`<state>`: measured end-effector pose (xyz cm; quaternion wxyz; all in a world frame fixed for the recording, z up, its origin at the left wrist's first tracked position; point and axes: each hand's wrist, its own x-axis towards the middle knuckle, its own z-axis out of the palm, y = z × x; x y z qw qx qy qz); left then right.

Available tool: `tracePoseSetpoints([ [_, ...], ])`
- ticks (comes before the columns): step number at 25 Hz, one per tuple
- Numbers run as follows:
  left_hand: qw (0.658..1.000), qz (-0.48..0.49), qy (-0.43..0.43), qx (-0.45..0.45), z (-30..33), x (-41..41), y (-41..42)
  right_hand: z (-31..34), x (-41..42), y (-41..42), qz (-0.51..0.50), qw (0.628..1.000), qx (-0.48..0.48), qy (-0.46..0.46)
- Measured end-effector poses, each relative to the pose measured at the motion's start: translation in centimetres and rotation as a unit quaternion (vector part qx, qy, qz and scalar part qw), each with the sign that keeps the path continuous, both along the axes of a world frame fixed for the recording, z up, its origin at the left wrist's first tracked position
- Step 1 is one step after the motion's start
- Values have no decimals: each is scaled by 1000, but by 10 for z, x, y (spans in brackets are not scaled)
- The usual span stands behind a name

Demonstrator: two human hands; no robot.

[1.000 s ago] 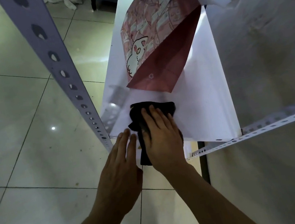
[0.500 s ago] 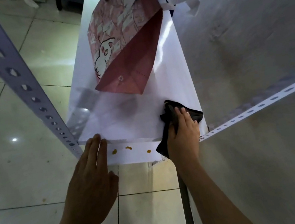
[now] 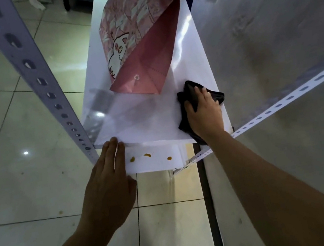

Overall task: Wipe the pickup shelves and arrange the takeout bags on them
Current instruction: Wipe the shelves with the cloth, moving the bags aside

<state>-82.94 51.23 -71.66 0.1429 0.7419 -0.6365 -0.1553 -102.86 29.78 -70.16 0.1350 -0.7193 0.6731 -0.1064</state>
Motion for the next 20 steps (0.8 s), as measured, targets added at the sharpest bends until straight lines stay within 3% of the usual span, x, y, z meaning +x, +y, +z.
tracePoseSetpoints([
  [4, 1000, -6, 10, 10, 6, 1, 2, -18, -3, 57, 13, 999, -41, -7],
  [10, 999, -34, 9, -1, 6, 11, 2, -2, 3, 27, 4, 1000, -16, -17],
  [15, 998, -29, 50, -4, 7, 13, 3, -19, 41, 114, 171, 983, -62, -36],
  [20, 998, -59, 4, 2, -4, 22, 14, -14, 83, 104, 142, 987, -60, -50],
])
